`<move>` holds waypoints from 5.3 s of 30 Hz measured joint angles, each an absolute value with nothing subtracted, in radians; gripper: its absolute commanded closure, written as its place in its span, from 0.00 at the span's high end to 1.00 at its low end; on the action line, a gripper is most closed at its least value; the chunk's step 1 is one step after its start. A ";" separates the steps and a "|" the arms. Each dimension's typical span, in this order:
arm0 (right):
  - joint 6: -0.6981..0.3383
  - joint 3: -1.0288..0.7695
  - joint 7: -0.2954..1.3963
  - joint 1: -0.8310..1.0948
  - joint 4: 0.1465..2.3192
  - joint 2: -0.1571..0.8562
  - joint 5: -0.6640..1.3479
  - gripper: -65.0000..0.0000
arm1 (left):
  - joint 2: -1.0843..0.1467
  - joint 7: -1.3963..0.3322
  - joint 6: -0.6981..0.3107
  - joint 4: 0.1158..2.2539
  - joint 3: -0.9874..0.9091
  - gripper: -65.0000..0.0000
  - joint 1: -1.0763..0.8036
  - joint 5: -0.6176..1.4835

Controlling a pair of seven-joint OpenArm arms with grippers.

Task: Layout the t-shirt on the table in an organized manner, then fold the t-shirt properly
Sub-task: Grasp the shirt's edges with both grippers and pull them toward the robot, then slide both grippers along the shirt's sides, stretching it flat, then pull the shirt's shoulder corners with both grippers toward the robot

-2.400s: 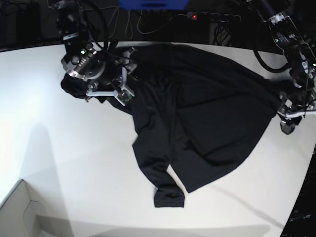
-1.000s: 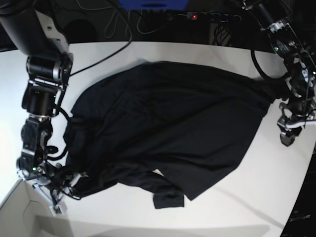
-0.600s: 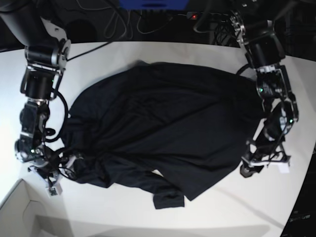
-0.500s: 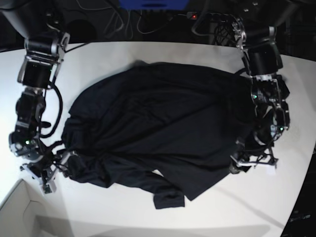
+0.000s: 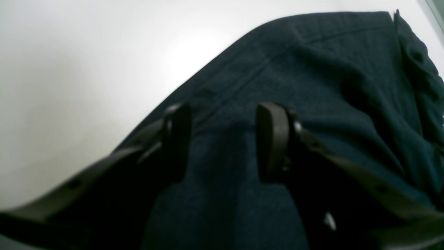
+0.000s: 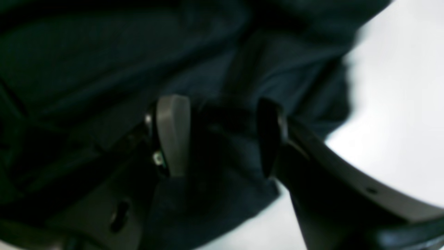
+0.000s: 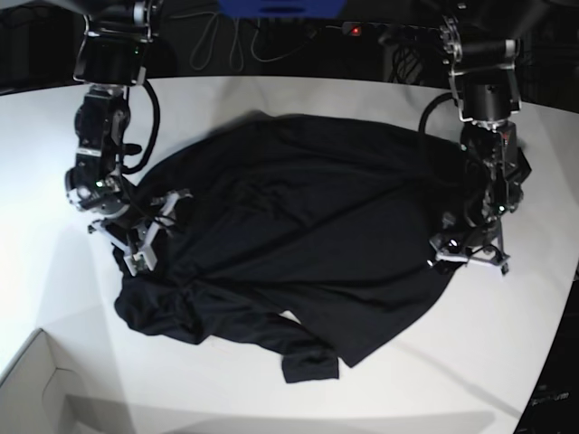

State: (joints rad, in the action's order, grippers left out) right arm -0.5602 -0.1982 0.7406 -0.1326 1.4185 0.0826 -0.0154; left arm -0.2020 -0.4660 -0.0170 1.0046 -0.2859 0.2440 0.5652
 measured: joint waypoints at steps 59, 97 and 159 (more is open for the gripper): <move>-0.694 -0.598 0.706 0.282 1.955 -0.042 0.108 0.34 | -0.218 -0.516 0.006 1.475 -0.371 0.46 0.049 0.545; -0.698 -0.387 0.703 0.222 1.829 0.006 0.105 0.12 | -0.355 -0.081 0.000 0.355 0.316 0.03 0.640 0.666; -0.305 -0.097 0.480 -0.294 1.261 0.276 0.102 0.12 | -0.285 -0.673 -0.005 1.547 -0.540 0.15 -0.183 0.709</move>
